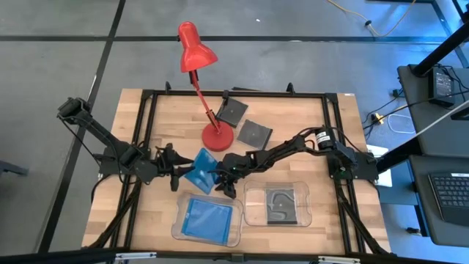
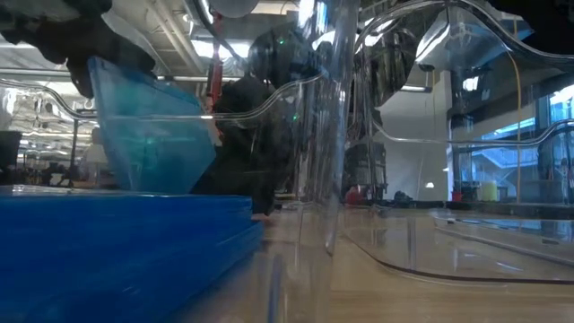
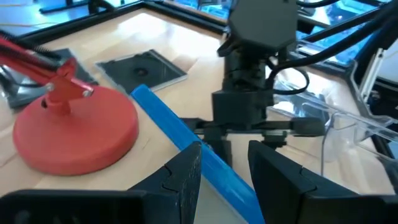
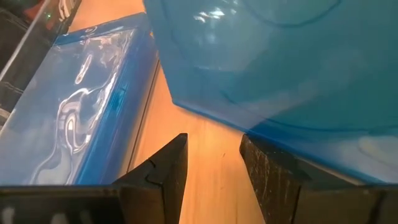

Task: Pick & place jewel cases by type
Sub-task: Put the blue cd case into the left transparent bin

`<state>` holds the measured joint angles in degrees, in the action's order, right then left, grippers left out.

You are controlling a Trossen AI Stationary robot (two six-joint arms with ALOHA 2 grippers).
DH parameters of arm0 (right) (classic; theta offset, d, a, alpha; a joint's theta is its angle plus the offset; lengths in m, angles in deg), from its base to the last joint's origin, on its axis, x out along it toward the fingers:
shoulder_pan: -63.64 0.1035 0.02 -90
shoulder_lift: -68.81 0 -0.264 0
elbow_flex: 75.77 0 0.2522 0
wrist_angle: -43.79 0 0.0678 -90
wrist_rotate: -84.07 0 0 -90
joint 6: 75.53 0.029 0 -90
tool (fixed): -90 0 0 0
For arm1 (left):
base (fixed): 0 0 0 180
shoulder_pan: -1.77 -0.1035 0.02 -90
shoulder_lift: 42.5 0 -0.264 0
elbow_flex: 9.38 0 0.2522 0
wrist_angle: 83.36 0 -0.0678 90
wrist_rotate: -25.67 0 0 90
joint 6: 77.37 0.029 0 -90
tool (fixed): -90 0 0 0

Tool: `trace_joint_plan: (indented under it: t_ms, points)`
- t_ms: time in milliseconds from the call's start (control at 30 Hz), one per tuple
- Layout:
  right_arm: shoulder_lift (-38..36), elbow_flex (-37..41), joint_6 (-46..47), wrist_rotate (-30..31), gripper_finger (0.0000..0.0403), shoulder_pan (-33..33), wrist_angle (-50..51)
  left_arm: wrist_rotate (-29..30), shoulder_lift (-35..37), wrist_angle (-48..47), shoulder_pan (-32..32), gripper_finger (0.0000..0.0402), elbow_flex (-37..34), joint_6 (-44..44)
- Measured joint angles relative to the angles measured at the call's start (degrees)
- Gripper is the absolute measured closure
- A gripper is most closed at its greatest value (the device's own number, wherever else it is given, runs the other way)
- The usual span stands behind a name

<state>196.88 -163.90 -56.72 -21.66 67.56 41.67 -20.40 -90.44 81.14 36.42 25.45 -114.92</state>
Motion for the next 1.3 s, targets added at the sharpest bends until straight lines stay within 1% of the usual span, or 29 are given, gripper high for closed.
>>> trace_joint_plan:
  t_ms: [133,233,433,667,900,1133,1300]
  points:
    - [0.04,0.00,-0.02,0.24,0.0240,-0.02,-0.46,-0.07,-0.04,0.91,-0.02,0.0272,0.00,2.80]
    - [0.12,0.00,-0.02,0.59,0.0240,-0.07,-1.26,1.01,-0.04,0.78,-0.05,0.0272,-0.03,5.84]
    - [0.15,0.04,-0.13,0.68,0.0239,-0.13,-1.95,0.79,-1.71,1.29,-2.60,0.0272,0.00,10.13]
    - [0.15,0.04,-1.44,0.31,0.0239,-0.13,-1.99,-3.11,-4.39,4.55,-6.19,0.0272,0.11,13.30]
    - [0.13,0.04,-2.92,1.61,0.0239,-0.07,-2.22,-8.87,-4.66,12.10,-6.71,0.0272,-0.11,21.91]
    - [0.09,0.04,-4.52,2.27,0.0240,-0.11,-2.23,-10.17,-5.04,12.76,-6.69,0.0272,-0.11,21.88]
    - [0.01,0.04,-5.19,5.21,0.0240,-0.01,-2.08,-10.08,-6.68,13.80,-6.69,0.0272,0.04,21.80]
